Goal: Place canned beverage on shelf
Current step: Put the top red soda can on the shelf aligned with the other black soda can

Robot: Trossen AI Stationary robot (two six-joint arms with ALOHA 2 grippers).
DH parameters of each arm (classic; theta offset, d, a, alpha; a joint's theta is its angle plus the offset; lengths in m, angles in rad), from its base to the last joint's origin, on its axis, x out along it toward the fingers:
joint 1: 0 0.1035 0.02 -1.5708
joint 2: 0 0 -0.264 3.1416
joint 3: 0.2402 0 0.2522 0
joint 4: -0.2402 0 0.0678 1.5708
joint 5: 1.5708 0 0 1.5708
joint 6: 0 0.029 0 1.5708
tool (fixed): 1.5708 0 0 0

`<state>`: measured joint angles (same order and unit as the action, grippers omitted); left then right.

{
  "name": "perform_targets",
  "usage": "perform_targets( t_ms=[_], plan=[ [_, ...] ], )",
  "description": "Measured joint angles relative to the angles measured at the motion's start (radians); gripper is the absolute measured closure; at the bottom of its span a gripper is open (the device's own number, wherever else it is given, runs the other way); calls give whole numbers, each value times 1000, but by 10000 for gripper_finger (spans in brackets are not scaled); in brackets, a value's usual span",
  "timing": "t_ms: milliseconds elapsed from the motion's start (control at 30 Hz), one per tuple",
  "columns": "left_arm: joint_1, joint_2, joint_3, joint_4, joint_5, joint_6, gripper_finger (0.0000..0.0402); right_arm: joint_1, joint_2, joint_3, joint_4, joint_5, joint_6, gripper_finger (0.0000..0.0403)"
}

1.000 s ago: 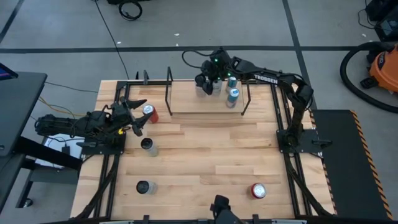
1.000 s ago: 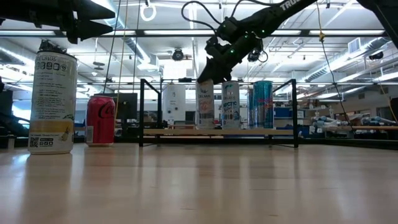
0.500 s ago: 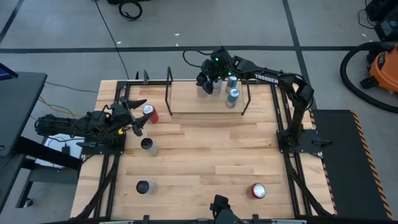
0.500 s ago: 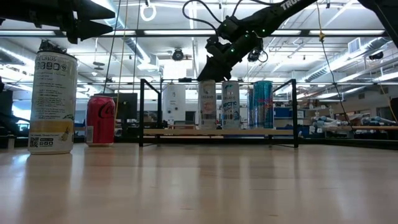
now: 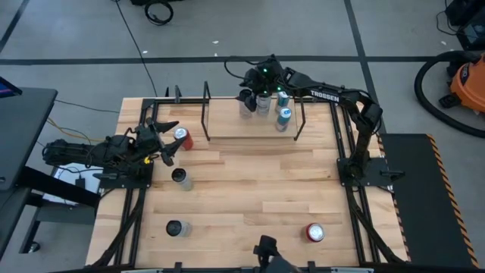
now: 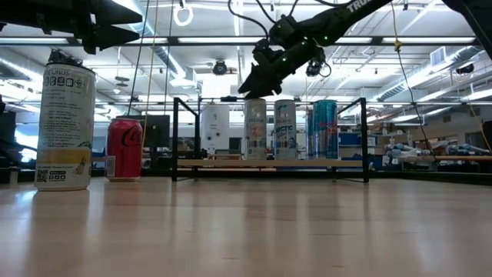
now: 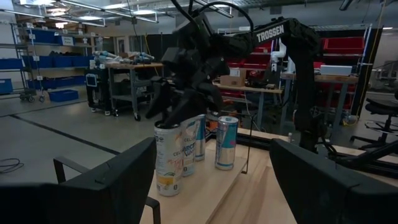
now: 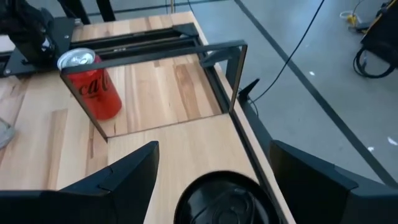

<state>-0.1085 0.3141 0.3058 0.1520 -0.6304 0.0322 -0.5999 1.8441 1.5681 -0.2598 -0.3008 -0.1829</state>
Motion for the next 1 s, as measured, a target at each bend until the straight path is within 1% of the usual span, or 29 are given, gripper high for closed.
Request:
perform_targets(
  t_ms=[300, 500, 600, 667, 800, 900, 1000],
  plan=[
    [0, 0, 0, 11, 0, 0, 86, -4, -45, -1, 31, -9, 4, 91],
    [0, 0, 0, 31, 0, -2, 86, 24, -143, -1, -25, -70, 4, 91],
    [0, 0, 0, 36, -1, -3, 86, 48, -195, -1, -66, -78, 4, 91],
    [0, 0, 0, 50, -24, -3, 86, 65, -229, -1, -88, -86, 4, 91],
    [0, 0, 0, 43, -122, -28, 86, 97, -283, -1, -137, -95, -3, 91],
    [0, 0, -1, -27, -125, -99, 86, 113, -316, -1, -164, -95, -3, 91],
    [0, 0, -1, -60, -111, -107, 86, 126, -342, -1, -192, -95, -4, 91]
  ],
)
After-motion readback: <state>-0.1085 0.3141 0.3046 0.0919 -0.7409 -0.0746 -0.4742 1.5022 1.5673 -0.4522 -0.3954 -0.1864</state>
